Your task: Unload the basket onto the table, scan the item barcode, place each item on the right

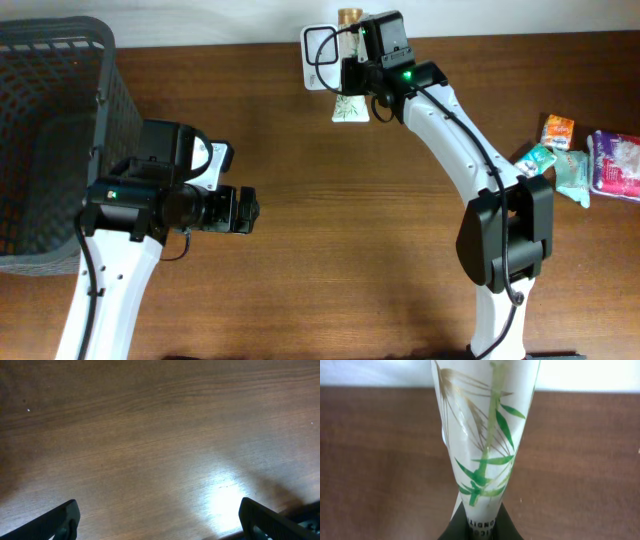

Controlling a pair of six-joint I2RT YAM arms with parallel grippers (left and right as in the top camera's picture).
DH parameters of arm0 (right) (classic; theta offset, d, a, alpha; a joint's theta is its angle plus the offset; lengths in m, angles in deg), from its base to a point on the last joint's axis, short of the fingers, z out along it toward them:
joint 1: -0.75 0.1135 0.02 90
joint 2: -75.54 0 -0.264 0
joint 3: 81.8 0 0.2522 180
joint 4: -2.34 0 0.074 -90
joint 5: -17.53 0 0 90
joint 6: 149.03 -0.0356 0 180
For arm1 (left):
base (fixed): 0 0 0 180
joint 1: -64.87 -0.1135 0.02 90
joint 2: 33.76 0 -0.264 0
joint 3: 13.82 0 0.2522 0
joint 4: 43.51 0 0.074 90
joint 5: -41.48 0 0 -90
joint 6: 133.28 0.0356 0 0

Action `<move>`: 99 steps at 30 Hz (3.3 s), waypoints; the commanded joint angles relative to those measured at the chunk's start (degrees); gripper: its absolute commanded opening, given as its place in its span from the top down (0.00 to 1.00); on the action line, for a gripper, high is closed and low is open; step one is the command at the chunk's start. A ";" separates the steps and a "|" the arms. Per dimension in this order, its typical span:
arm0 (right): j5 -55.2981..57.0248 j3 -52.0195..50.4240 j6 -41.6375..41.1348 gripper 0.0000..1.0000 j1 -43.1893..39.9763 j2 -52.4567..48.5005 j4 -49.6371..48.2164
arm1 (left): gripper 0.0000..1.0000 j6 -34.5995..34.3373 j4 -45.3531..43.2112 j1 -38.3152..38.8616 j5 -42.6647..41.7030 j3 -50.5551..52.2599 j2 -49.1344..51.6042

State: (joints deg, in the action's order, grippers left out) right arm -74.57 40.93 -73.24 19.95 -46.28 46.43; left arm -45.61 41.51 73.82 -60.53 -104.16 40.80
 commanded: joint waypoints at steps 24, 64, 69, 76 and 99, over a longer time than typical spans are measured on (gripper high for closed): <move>-8.68 7.23 -8.55 0.96 -2.14 -7.06 -11.91 | 0.01 1.33 -0.07 0.15 -0.17 -0.11 -0.28; -0.24 -12.31 5.01 0.43 -16.09 55.80 54.21 | 0.01 1.33 -0.09 0.15 -0.17 -0.11 -0.28; -0.42 -29.64 4.98 0.01 -16.11 68.70 55.63 | 0.01 1.33 -0.09 0.15 -0.17 -0.11 -0.28; -0.22 -29.75 5.01 0.01 -16.11 67.87 58.05 | 0.01 1.33 -0.09 0.15 -0.17 -0.11 -0.28; -6.34 -76.67 18.51 0.01 -16.26 101.63 8.66 | 0.01 1.33 -0.09 0.15 -0.17 -0.11 -0.28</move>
State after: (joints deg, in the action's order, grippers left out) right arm -79.97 -27.27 -55.12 3.47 48.30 61.32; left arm -45.61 41.41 73.82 -60.51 -104.18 40.80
